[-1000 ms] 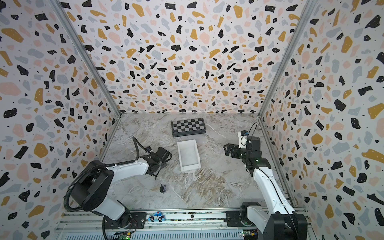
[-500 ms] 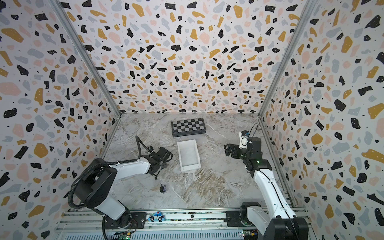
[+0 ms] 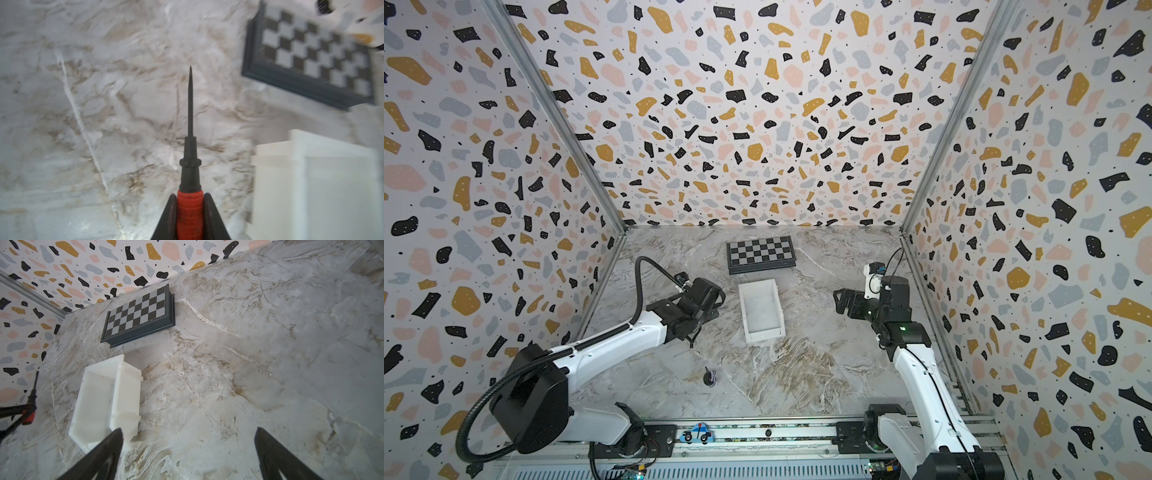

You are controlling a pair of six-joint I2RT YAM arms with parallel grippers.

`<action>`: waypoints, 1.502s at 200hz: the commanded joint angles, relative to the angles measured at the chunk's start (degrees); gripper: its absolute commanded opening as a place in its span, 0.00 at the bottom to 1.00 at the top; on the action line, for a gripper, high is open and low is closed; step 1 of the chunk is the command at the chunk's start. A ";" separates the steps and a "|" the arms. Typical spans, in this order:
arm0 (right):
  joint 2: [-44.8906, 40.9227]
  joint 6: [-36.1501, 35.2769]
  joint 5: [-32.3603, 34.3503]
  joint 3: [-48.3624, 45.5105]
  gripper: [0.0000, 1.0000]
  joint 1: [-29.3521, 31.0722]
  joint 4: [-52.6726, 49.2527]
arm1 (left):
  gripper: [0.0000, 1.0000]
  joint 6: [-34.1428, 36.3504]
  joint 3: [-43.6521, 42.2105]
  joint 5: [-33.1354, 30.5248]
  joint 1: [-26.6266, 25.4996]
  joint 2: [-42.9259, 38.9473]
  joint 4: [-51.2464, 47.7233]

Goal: Put the screwdriver in the bin
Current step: 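Lift the screwdriver with the left gripper and carry it over the white bin, then open the left gripper to drop the screwdriver into the white bin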

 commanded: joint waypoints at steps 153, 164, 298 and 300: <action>-8.44 -1.85 -1.21 0.17 0.99 -3.83 -6.95 | 0.00 8.30 25.15 -1.18 -18.21 30.12 -9.29; -8.62 -1.69 -1.38 -0.19 0.99 -3.91 -6.93 | 0.00 8.56 25.03 -1.86 -18.20 30.72 -9.42; -8.79 -1.45 -1.37 -1.15 1.00 -4.04 -6.76 | 0.15 10.31 30.31 -4.65 -16.80 36.84 -11.40; -8.78 -1.47 -1.38 -1.14 0.99 -4.04 -6.76 | 0.16 10.32 30.28 -4.66 -16.78 36.85 -11.43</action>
